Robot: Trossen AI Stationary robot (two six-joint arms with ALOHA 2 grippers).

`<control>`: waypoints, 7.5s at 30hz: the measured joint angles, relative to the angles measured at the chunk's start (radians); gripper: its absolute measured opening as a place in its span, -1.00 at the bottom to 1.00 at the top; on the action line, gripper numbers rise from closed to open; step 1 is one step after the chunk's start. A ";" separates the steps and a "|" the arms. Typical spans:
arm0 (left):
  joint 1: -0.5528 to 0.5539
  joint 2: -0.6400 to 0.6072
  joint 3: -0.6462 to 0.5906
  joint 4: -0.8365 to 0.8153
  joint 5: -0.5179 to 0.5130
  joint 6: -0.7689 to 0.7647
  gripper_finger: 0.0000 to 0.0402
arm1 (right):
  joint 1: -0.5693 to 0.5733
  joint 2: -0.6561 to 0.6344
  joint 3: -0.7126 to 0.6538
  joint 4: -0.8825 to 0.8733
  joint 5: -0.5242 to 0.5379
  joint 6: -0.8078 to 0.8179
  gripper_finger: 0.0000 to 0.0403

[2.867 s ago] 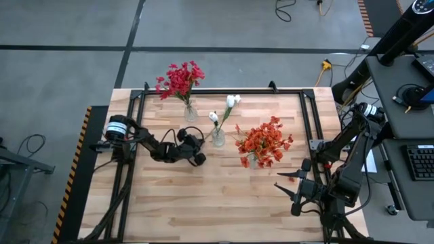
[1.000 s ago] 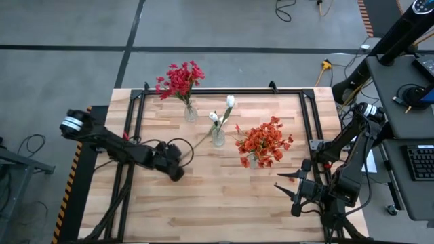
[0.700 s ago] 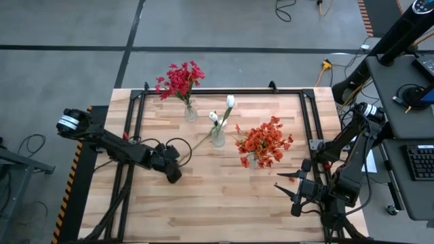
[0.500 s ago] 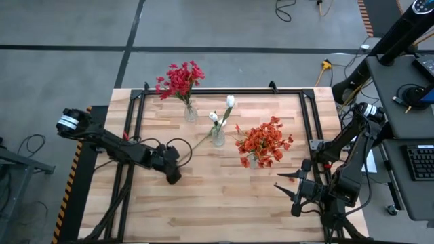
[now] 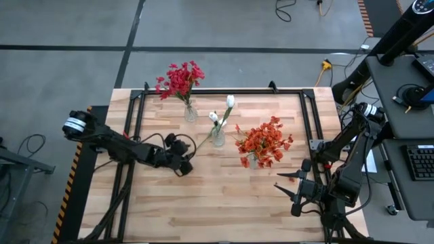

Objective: Sort flowers into vase by color
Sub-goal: Put the top center white tulip flower into the center transparent glass vase

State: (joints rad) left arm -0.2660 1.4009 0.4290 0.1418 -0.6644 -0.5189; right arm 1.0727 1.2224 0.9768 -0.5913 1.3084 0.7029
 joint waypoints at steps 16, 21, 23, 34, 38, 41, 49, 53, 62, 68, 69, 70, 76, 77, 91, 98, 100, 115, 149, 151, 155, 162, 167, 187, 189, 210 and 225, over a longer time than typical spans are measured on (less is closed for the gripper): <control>0.178 0.372 0.008 0.466 0.087 0.156 -0.27 | 0.000 0.000 0.000 0.001 0.000 0.003 -0.12; 0.177 0.382 0.013 0.467 0.094 0.154 -0.57 | 0.000 0.000 0.000 0.001 0.001 0.003 -0.12; 0.177 0.380 0.011 0.463 0.093 0.153 -0.74 | 0.000 0.000 0.000 0.001 0.001 0.003 -0.12; 0.178 0.357 0.007 0.427 0.013 0.084 -0.99 | 0.000 0.000 0.000 0.006 0.001 0.003 -0.12; 0.175 0.307 0.006 0.405 -0.020 0.082 -1.00 | 0.000 0.000 0.000 0.009 0.001 0.003 -0.12; 0.174 0.253 0.006 0.348 -0.052 0.080 -1.00 | 0.000 0.000 0.000 0.013 0.001 0.003 -0.12; 0.163 0.028 0.016 0.105 -0.141 0.060 -1.00 | 0.000 0.000 0.000 0.014 0.001 0.003 -0.12; 0.154 -0.095 0.021 -0.036 -0.159 0.034 -1.00 | 0.000 0.000 0.000 0.015 0.001 0.003 -0.12; 0.084 -0.272 0.094 -0.253 -0.298 0.069 -1.00 | 0.000 0.000 0.000 0.022 0.001 0.001 -0.12; 0.039 -0.317 0.220 -0.439 -0.349 0.100 -1.00 | 0.000 0.000 0.000 0.022 0.001 -0.001 -0.12; 0.032 -0.317 0.242 -0.457 -0.350 0.115 -1.00 | 0.000 0.000 0.000 0.022 0.001 -0.001 -0.12; 0.025 -0.317 0.268 -0.479 -0.350 0.124 -1.00 | 0.000 0.000 0.000 0.022 0.001 -0.003 -0.12; -0.017 -0.310 0.428 -0.692 -0.408 0.126 -1.00 | 0.000 0.000 0.000 0.023 0.001 -0.005 -0.12; -0.024 -0.309 0.458 -0.732 -0.428 0.118 -1.00 | 0.000 0.000 0.000 0.023 0.001 -0.005 -0.12; -0.055 -0.319 0.826 -1.069 -0.456 0.153 -1.00 | 0.000 0.005 0.000 0.023 0.000 -0.005 -0.12; -0.200 -0.342 0.862 -0.998 -0.541 0.252 -1.00 | 0.000 0.006 0.000 0.028 0.001 -0.049 -0.12; -0.269 -0.353 0.815 -0.955 -0.548 0.251 -1.00 | 0.001 0.015 0.000 0.032 0.000 -0.049 -0.12; -0.548 -0.352 0.264 0.394 0.064 0.921 -1.00 | 0.007 0.056 0.000 0.437 -0.244 -0.393 -0.12; -0.390 0.399 0.298 1.429 0.232 1.060 -1.00 | -0.207 0.424 0.285 1.147 -0.340 -1.252 0.37; -0.385 0.400 0.299 1.430 0.232 1.060 -1.00 | -0.211 0.448 0.322 1.147 -0.342 -1.269 0.37; -0.384 0.398 0.299 1.430 0.232 1.054 -1.00 | -0.234 0.486 0.390 1.152 -0.348 -1.291 0.34; -0.378 0.398 0.296 1.429 0.237 1.052 -1.00 | -0.280 0.512 0.409 1.143 -0.423 -1.230 0.32; -0.372 0.397 0.302 1.425 0.236 1.052 -1.00 | -0.321 0.510 0.409 1.158 -0.452 -1.167 0.29; -0.362 0.396 0.304 1.412 0.237 1.052 -1.00 | -0.421 0.512 0.425 1.155 -0.478 -1.012 -0.09; -0.362 0.396 0.303 1.411 0.237 1.052 -1.00 | -0.422 0.512 0.425 1.155 -0.478 -1.013 -0.14; -0.331 0.396 0.250 1.405 0.162 0.903 -0.56 | -0.421 0.493 0.426 1.099 -0.463 -0.996 -0.93; -0.296 0.306 0.005 0.974 -0.137 0.300 -0.26 | -0.503 0.451 0.756 0.266 -0.449 -0.654 -0.94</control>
State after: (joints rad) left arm -0.5622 1.7074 0.4342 1.1155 -0.8013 -0.2191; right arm 0.5697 1.6733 1.7325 -0.3251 0.8597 0.0487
